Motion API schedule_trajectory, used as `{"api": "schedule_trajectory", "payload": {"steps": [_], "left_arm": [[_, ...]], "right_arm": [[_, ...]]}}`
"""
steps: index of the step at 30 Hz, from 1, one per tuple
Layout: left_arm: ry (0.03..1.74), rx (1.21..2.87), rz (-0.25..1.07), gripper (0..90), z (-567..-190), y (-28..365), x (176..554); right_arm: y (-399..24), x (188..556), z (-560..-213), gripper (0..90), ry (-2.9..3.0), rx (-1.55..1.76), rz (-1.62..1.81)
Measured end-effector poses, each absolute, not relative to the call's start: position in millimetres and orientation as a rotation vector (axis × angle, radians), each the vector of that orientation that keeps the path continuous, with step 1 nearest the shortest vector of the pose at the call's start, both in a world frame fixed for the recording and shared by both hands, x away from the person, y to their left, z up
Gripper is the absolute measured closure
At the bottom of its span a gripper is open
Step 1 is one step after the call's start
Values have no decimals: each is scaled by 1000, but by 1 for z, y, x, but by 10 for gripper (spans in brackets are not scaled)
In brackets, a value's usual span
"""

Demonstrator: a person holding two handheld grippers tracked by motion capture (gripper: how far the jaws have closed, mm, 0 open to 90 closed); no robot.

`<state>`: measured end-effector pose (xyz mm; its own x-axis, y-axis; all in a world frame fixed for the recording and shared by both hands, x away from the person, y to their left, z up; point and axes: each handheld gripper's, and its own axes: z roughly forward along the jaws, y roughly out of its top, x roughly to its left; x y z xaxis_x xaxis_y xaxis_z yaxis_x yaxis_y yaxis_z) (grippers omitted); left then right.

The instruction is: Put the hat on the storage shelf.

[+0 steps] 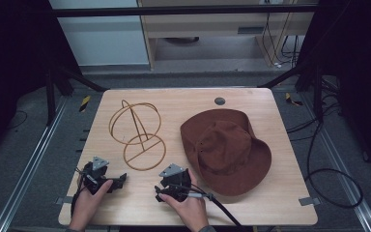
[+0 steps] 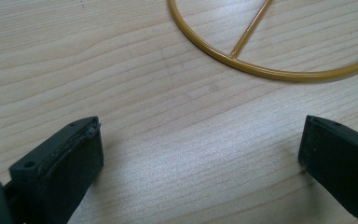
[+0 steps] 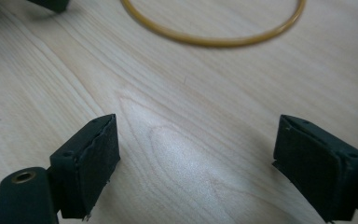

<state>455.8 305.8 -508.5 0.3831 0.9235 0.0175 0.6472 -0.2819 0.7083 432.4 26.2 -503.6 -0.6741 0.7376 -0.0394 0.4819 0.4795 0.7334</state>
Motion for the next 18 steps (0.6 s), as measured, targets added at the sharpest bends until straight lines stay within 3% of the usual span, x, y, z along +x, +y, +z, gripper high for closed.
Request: {"api": "schedule_trajectory", "payload": {"steps": [7,18], "left_arm": [[1345,2029,579,0,-509,306,456],[1346,2028,580,0,-509,306,456]], "right_arm": [[23,415,-460,110,2343,982,1048],[-15,405,-429,71,2343,970,1076]]}}
